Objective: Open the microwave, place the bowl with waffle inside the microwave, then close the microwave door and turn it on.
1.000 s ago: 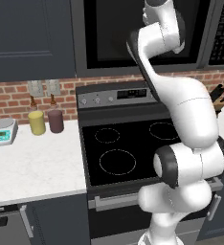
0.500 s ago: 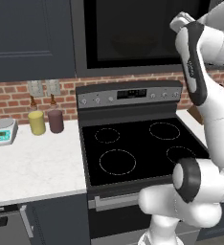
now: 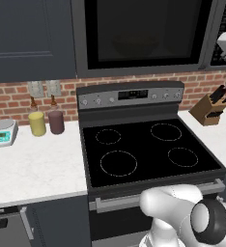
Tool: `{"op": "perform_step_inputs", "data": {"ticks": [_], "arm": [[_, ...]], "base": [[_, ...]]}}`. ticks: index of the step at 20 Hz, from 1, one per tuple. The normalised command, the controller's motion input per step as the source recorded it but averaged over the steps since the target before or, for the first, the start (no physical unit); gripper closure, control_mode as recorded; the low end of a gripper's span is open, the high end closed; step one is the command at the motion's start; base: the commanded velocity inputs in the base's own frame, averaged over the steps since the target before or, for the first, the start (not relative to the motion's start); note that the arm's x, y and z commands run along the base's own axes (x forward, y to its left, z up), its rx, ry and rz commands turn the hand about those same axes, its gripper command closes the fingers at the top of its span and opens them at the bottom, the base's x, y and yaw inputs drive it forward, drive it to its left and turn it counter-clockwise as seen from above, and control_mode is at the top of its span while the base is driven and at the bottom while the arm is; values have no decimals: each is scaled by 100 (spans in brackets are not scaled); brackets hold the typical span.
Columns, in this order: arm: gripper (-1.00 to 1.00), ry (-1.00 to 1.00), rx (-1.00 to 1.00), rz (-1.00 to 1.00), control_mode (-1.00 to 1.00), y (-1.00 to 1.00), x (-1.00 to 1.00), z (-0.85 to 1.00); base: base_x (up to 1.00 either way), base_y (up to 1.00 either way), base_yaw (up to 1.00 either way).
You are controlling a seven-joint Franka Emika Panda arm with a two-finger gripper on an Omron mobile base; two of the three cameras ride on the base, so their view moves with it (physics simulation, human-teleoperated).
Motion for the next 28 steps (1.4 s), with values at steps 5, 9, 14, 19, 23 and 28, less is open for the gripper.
{"op": "perform_step_inputs", "data": {"ticks": [5,9,14,19,23,28], "arm": [[100,0,10,0,-100,-64,-85,0],[100,0,13,0,-100,-64,-44,0],[100,5,10,-2,-100,-54,-6,-3],[100,0,12,-1,-100,-35,0,-16],[100,0,11,-1,-100,-21,0,-22],[100,0,10,0,-100,-2,0,-15]], "base": [[0,0,0],[0,0,0],[0,0,0],[0,0,0],[0,0,0],[0,0,0]]}}
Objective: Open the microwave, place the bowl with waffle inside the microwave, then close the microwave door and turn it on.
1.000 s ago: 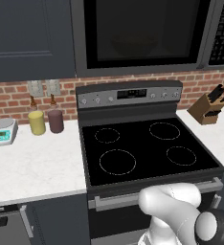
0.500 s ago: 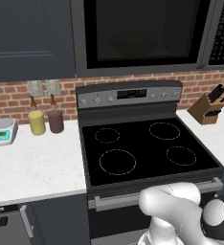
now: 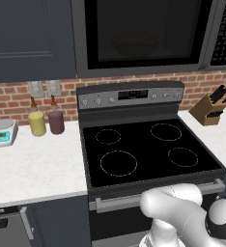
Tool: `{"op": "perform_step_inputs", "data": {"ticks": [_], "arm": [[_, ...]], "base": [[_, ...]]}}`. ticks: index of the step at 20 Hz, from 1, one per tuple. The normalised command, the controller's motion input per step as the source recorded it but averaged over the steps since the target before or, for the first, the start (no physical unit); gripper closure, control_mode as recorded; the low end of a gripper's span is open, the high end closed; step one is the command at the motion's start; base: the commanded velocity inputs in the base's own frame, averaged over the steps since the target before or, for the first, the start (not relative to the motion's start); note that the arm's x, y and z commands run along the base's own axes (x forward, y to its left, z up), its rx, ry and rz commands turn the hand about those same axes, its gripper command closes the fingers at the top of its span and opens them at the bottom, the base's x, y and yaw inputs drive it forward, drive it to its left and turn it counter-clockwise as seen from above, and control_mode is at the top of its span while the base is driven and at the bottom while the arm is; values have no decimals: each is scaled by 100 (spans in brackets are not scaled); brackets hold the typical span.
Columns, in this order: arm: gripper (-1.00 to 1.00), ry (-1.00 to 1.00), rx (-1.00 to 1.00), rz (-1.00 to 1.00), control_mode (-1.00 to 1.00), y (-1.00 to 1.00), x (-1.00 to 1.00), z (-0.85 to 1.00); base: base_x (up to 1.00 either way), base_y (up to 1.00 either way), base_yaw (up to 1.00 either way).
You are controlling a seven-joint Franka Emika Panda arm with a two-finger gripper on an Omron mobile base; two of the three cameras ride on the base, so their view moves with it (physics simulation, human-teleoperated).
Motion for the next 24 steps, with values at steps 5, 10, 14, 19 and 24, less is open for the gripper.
{"op": "perform_step_inputs", "data": {"ticks": [5,10,14,19,24], "arm": [[100,0,10,0,-100,0,2,-1],[100,0,9,0,-100,0,15,0],[100,0,6,0,-100,6,31,0],[100,0,3,0,-100,10,44,0],[100,0,5,0,-100,0,38,0]], "base": [[0,0,0],[0,0,0],[0,0,0],[0,0,0],[0,0,0]]}}
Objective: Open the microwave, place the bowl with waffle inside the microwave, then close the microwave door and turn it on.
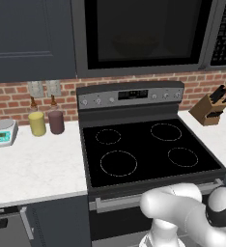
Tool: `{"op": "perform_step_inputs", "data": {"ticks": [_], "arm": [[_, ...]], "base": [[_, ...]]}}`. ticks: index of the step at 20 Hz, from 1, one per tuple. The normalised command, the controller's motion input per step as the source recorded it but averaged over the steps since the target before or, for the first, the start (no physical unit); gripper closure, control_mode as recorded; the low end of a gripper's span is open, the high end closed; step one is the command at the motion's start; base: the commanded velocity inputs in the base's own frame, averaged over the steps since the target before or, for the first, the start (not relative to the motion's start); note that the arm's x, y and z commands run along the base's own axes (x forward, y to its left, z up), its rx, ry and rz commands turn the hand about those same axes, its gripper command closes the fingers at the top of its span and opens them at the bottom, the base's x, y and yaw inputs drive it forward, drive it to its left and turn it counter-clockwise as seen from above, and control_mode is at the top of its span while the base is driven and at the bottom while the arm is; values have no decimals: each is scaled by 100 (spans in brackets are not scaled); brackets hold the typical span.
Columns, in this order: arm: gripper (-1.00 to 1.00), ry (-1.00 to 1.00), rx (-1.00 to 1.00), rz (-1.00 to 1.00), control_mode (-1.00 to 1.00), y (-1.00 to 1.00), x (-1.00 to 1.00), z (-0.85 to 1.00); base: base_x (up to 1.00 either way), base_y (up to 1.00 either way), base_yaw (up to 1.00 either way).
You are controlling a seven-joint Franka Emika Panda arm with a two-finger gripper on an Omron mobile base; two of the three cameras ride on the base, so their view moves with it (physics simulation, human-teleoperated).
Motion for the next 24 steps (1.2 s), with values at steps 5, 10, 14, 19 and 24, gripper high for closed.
{"op": "perform_step_inputs", "data": {"ticks": [5,10,14,19,24], "arm": [[100,0,6,0,-100,0,35,0],[100,0,6,0,-100,0,36,-2],[100,0,7,0,-100,0,32,-7],[100,0,6,0,-100,0,33,-19],[100,0,6,0,-100,0,32,-26]], "base": [[0,0,0],[0,0,0],[0,0,0],[0,0,0],[0,0,0]]}}
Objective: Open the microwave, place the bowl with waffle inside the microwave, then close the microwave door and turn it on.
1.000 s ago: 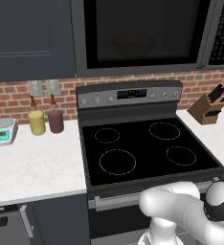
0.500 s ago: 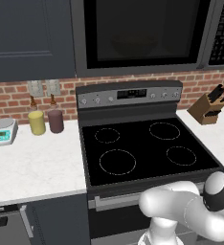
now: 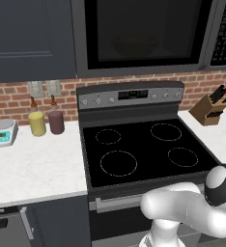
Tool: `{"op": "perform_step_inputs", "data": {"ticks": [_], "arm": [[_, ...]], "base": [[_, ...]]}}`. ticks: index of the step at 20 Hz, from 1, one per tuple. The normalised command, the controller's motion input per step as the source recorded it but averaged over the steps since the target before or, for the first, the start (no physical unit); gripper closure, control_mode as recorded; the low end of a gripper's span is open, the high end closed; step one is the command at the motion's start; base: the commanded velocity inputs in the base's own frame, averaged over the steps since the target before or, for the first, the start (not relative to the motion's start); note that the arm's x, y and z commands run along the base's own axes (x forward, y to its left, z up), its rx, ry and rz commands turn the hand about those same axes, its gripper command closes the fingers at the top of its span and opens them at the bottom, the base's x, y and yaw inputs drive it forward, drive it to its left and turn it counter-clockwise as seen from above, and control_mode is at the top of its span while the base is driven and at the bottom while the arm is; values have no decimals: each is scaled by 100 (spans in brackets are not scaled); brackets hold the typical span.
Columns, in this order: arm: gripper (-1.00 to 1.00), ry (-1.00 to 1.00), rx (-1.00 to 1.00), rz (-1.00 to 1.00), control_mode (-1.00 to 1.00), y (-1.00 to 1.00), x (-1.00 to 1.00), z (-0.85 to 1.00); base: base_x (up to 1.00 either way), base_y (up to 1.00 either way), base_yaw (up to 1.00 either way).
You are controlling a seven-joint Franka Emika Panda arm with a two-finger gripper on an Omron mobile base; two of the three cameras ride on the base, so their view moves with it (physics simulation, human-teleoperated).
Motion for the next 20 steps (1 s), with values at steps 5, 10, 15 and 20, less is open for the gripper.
{"op": "perform_step_inputs", "data": {"ticks": [5,10,15,20], "arm": [[100,0,8,0,-100,0,24,-7],[100,-1,12,0,-100,0,31,0],[100,-3,13,0,-100,0,33,1],[100,-4,12,0,-100,0,32,0]], "base": [[0,0,0],[0,0,0],[0,0,0],[0,0,0]]}}
